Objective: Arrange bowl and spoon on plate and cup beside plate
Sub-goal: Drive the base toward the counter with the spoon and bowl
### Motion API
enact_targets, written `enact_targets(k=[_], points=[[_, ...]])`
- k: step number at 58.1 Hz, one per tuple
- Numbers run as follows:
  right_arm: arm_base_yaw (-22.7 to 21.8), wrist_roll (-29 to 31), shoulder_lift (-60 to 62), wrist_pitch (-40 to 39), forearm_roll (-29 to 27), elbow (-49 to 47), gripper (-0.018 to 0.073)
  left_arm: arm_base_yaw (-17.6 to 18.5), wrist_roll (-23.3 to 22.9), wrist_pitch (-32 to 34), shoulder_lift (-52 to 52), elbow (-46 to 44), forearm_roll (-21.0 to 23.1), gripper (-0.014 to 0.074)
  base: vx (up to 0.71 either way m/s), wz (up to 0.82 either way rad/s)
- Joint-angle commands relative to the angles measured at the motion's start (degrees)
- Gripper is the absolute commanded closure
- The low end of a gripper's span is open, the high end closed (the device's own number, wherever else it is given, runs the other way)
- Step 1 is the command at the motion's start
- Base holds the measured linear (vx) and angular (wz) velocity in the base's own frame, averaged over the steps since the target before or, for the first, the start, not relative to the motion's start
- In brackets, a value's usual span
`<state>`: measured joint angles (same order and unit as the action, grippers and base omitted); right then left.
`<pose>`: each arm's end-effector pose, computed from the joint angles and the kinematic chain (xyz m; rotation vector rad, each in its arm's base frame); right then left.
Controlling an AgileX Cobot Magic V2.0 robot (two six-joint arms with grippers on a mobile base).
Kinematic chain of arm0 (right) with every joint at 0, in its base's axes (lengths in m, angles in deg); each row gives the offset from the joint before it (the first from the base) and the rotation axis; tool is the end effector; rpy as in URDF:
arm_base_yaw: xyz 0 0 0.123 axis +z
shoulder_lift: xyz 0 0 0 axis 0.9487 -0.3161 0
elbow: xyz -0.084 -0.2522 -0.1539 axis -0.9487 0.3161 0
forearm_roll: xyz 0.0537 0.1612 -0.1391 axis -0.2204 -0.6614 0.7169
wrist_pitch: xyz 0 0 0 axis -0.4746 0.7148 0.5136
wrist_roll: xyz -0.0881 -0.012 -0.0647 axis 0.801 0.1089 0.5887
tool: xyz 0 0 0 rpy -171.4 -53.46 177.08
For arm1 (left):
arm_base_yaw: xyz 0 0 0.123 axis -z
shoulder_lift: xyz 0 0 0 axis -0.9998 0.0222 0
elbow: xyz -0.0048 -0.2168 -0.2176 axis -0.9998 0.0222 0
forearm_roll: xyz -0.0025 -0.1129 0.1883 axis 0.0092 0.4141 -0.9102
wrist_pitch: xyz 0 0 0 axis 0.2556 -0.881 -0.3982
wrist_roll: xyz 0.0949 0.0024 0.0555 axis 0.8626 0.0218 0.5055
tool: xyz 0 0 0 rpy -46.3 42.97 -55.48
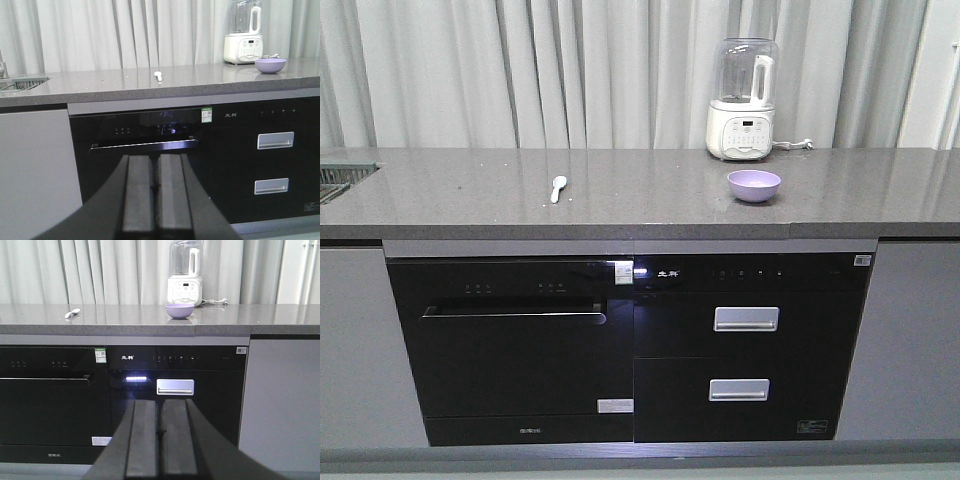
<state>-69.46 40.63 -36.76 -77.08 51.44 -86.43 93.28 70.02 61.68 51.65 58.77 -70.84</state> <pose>0.0209 0.0004 0.2001 -0.0102 1.5544 0.0423 0.0205 -0.0019 0.2020 0.0830 1.5332 -0.0435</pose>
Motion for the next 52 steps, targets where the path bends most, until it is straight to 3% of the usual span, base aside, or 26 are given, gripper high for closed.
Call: enact_targets(k=[1,52], points=[[-0.4,0.4,1.1,-4.8,0.6,1.0,0.0568,-0.1,-0.1,4.9,-0.8,1.4,0.6,0.0602,0.00,0.00],[-0.4,0.4,1.1,-4.7,0.6,1.0,0.0568,-0.1,-0.1,4.9,-0.8,1.4,0.6,0.0602,0.01,-0.01]])
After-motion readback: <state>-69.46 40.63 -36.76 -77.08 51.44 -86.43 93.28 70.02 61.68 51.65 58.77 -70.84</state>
